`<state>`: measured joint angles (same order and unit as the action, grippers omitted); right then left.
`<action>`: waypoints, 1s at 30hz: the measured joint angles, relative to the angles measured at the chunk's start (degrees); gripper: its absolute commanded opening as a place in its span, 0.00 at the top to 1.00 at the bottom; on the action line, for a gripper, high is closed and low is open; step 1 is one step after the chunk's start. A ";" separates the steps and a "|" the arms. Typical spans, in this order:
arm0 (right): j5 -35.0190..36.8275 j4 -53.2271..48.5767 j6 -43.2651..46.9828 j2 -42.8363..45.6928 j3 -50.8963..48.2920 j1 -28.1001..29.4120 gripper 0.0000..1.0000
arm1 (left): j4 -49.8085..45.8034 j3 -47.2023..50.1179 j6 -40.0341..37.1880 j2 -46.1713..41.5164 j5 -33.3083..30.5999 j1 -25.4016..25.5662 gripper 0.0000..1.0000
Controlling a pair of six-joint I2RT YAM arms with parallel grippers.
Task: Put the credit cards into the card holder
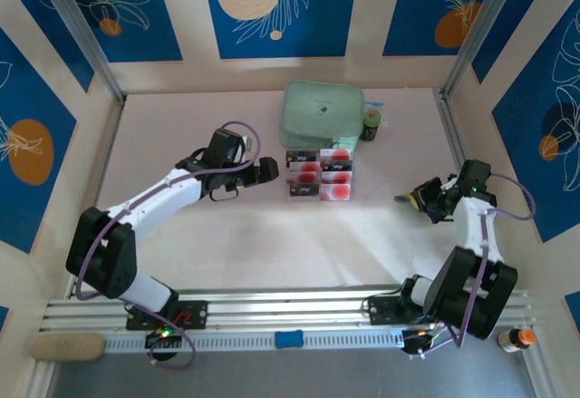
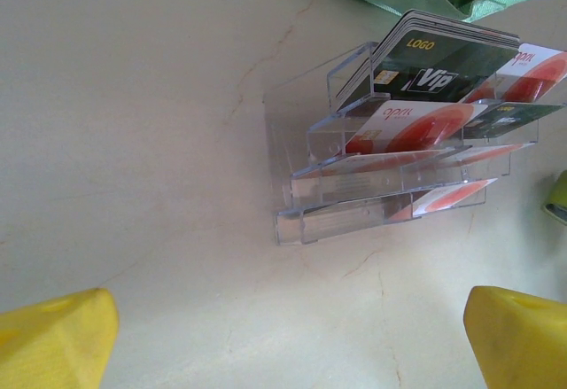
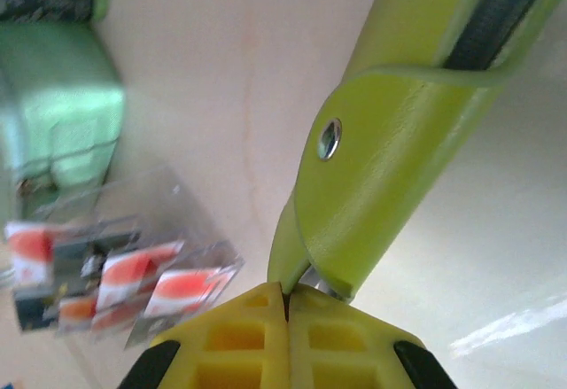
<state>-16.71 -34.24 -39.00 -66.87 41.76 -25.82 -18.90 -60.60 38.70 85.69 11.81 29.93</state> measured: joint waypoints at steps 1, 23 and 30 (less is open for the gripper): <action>-0.52 -0.66 0.00 1.75 -0.28 0.81 1.00 | 0.02 0.00 0.00 -0.13 0.02 0.00 0.00; -9.40 1.95 -9.27 -3.02 27.23 43.43 1.00 | 7.67 -4.72 9.40 -0.02 13.07 -4.57 0.00; -11.82 6.78 -9.60 -13.46 38.45 50.93 1.00 | 17.33 -3.78 19.26 0.26 18.03 -7.82 0.00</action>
<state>-28.53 -27.46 -48.60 -80.34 80.20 25.10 -1.56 -64.38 57.95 85.95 29.85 22.11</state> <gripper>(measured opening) 0.044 0.998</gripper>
